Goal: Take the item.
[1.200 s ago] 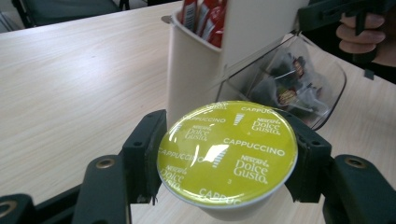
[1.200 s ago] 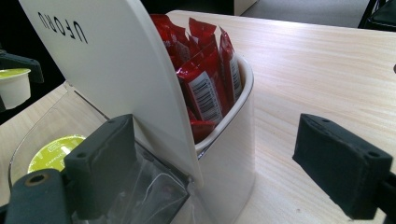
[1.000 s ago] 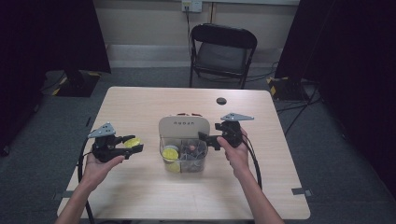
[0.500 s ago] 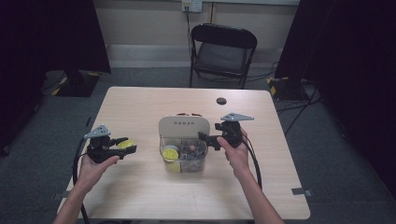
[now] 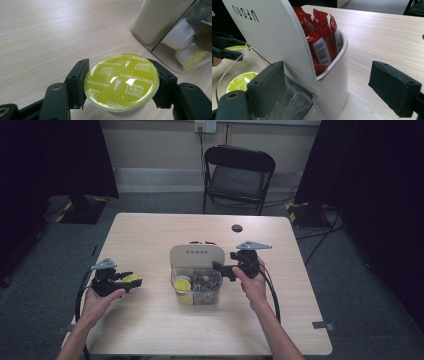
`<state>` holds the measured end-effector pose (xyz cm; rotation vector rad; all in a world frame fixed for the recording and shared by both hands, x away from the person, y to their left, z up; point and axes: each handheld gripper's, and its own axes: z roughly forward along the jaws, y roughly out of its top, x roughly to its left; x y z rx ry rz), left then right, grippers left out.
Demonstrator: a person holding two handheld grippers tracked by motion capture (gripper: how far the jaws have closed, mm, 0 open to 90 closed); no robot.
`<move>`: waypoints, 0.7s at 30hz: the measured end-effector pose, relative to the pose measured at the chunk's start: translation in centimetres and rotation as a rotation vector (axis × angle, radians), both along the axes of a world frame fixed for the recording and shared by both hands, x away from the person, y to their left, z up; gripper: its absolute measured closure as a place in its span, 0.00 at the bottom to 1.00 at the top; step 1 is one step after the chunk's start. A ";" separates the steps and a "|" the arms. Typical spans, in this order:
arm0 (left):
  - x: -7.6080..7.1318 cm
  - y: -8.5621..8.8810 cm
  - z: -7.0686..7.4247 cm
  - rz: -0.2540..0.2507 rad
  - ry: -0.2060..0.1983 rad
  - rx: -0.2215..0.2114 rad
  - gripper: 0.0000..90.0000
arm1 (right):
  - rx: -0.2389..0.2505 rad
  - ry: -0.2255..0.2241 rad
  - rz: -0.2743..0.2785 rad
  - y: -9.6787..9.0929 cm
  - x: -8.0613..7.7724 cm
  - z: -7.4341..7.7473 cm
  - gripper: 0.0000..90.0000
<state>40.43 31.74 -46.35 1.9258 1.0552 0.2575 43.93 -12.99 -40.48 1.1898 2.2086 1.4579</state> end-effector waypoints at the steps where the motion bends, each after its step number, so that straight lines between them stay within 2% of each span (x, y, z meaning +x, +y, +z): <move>1: 0.1 0.0 -0.2 0.002 0.007 0.011 0.44 | 0.000 0.000 0.000 0.0 0.0 0.0 0.14; 5: 0.4 0.0 -0.9 -0.004 0.025 0.012 0.44 | 0.000 0.000 0.000 0.0 0.0 0.0 0.14; 9: 0.7 -0.5 -1.4 -0.010 0.037 0.031 0.44 | 0.000 0.002 0.001 0.0 0.0 0.0 0.14; 11: 0.8 -0.9 -1.5 -0.009 0.038 0.046 0.44 | 0.000 0.002 0.001 0.0 0.0 -0.1 0.14; 14: 1.0 -1.3 -1.6 -0.002 0.038 0.046 0.44 | 0.000 0.003 0.001 0.1 0.0 -0.1 0.14; 21: 1.5 -1.3 -2.4 0.006 0.053 0.058 0.44 | -0.001 0.002 0.001 0.1 0.0 -0.1 0.14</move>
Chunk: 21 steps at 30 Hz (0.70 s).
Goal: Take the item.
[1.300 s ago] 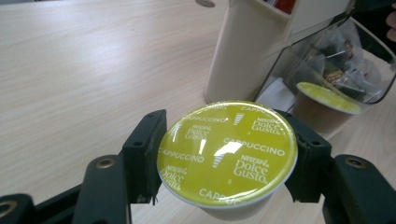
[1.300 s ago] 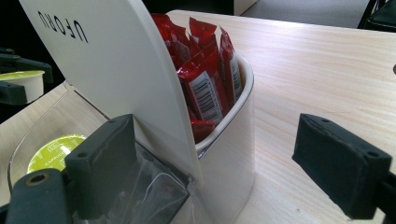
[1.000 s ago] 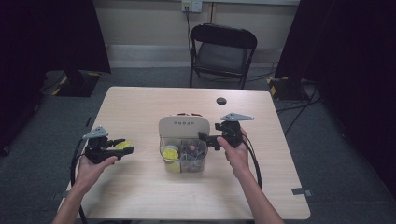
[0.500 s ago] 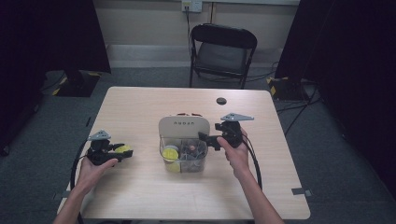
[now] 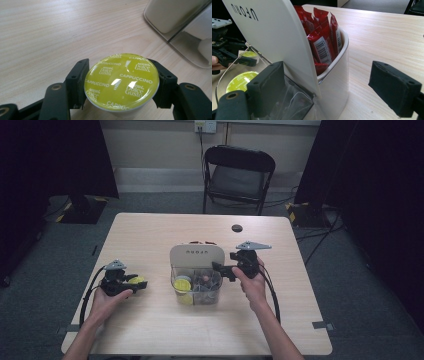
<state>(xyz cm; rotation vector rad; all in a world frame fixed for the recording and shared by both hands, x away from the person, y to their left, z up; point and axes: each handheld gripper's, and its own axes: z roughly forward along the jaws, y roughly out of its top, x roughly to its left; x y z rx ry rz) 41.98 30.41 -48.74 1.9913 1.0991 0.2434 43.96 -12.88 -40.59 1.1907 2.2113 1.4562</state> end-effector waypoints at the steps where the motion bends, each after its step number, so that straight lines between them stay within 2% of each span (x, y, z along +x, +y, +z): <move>1: 0.1 0.0 -0.2 0.003 0.004 -0.005 0.44 | 0.000 0.000 0.000 0.0 0.0 0.0 0.14; 10: 0.4 -0.1 -0.7 -0.004 0.015 0.008 0.44 | -0.001 0.001 0.000 0.1 0.0 0.0 0.14; 12: 0.3 -0.4 -0.6 -0.013 0.009 0.031 0.44 | -0.003 -0.001 0.001 0.1 0.0 0.0 0.15; 15: 0.3 -0.4 -0.7 -0.013 0.014 0.019 0.43 | -0.002 -0.001 0.001 0.1 0.0 0.0 0.15; 21: 0.3 -0.3 -0.7 0.001 0.016 0.009 0.32 | -0.003 -0.001 0.000 0.1 -0.1 0.0 0.15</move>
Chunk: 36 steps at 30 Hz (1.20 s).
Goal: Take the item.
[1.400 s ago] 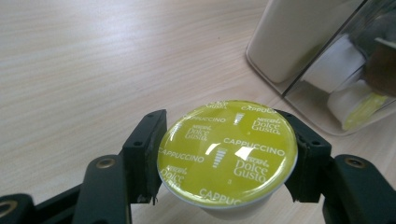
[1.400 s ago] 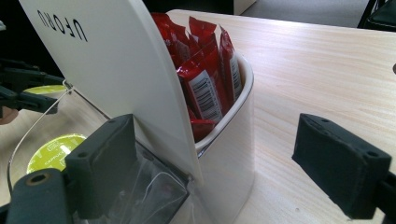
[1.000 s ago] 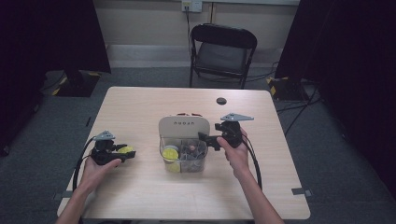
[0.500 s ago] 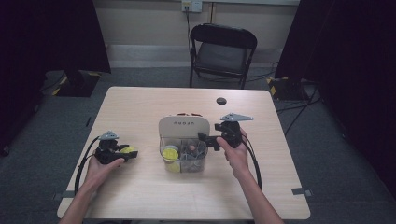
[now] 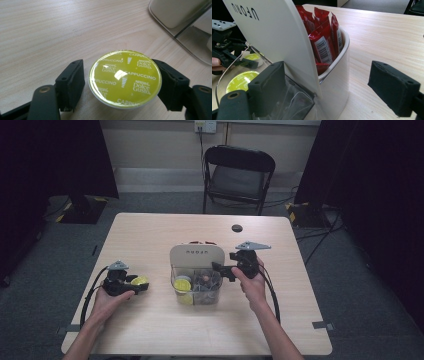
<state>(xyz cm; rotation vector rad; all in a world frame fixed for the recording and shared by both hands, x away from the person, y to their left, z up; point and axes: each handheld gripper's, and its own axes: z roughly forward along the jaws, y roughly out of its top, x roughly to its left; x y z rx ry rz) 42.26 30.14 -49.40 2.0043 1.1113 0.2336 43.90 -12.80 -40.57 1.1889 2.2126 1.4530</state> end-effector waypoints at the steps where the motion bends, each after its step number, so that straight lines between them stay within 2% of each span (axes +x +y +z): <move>1: 0.0 0.0 0.1 0.002 -0.002 0.003 0.30 | 0.000 0.000 0.000 0.0 0.0 0.0 0.15; 4: -0.3 -0.1 0.4 -0.016 -0.008 -0.009 0.29 | -0.001 -0.001 -0.001 0.0 0.0 0.0 0.15; 6: -0.5 -0.3 0.7 -0.016 -0.022 0.006 0.25 | 0.000 0.000 0.002 0.0 0.0 0.0 0.16; 8: -0.7 -0.2 0.9 -0.015 -0.018 -0.004 0.24 | 0.001 0.000 0.005 0.0 0.0 0.0 0.17; 11: -1.0 -0.1 1.1 -0.018 -0.016 0.010 0.23 | -0.002 -0.003 0.007 0.0 -0.1 0.1 0.18; 14: -1.8 0.2 1.3 -0.014 -0.026 0.008 0.24 | -0.003 -0.002 0.010 0.0 -0.1 0.1 0.19; 17: -2.6 0.6 1.4 -0.014 -0.028 0.025 0.24 | -0.004 -0.006 0.014 0.0 -0.2 0.1 0.21; 19: -3.0 0.9 1.4 -0.015 -0.025 0.040 0.24 | -0.004 -0.006 0.015 0.0 -0.2 0.1 0.22; 20: -3.3 1.1 1.3 -0.002 -0.038 0.033 0.24 | -0.005 -0.007 0.016 0.1 -0.2 0.1 0.22; 22: -3.5 1.3 1.2 -0.012 -0.034 0.034 0.26 | -0.007 -0.011 0.015 0.1 -0.3 0.2 0.23; 29: -4.0 0.7 0.1 -0.021 -0.026 0.091 0.24 | 0.004 -0.016 0.032 0.3 -0.3 0.5 0.29; 31: -4.2 0.7 -0.2 -0.020 -0.049 0.099 0.23 | 0.008 -0.022 0.031 0.3 -0.4 0.7 0.30; 34: -4.3 0.7 -0.3 -0.024 -0.056 0.102 0.23 | 0.017 -0.026 0.032 0.3 -0.4 1.0 0.32; 36: -4.5 0.5 -0.6 -0.013 -0.095 0.118 0.23 | 0.027 -0.021 0.047 0.3 -0.4 1.1 0.37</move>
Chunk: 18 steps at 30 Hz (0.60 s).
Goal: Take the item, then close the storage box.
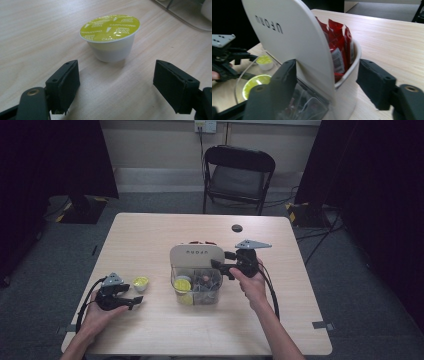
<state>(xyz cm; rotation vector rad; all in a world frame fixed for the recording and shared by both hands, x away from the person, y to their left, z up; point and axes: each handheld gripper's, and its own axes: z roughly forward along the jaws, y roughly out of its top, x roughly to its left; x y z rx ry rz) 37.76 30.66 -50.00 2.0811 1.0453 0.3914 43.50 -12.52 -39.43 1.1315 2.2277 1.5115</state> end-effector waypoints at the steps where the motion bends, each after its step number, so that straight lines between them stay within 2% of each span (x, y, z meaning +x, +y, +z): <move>1: -0.1 -0.2 -0.2 -0.003 -0.028 0.023 0.23 | 0.003 -0.001 0.003 0.0 0.0 0.2 0.37; 2: -0.2 -0.3 -0.2 -0.004 -0.032 0.044 0.23 | 0.002 -0.004 -0.003 0.1 -0.1 0.3 0.37; 4: -0.1 -0.5 -0.2 0.001 -0.032 0.052 0.22 | 0.009 -0.009 -0.001 0.1 -0.1 0.6 0.39; 12: -0.1 -0.5 -0.2 0.003 -0.032 0.049 0.22 | 0.058 -0.036 0.047 0.7 -0.8 1.7 0.50; 18: -0.1 -0.5 -0.2 0.005 -0.029 0.045 0.21 | 0.065 -0.034 0.040 0.7 -0.9 1.7 0.52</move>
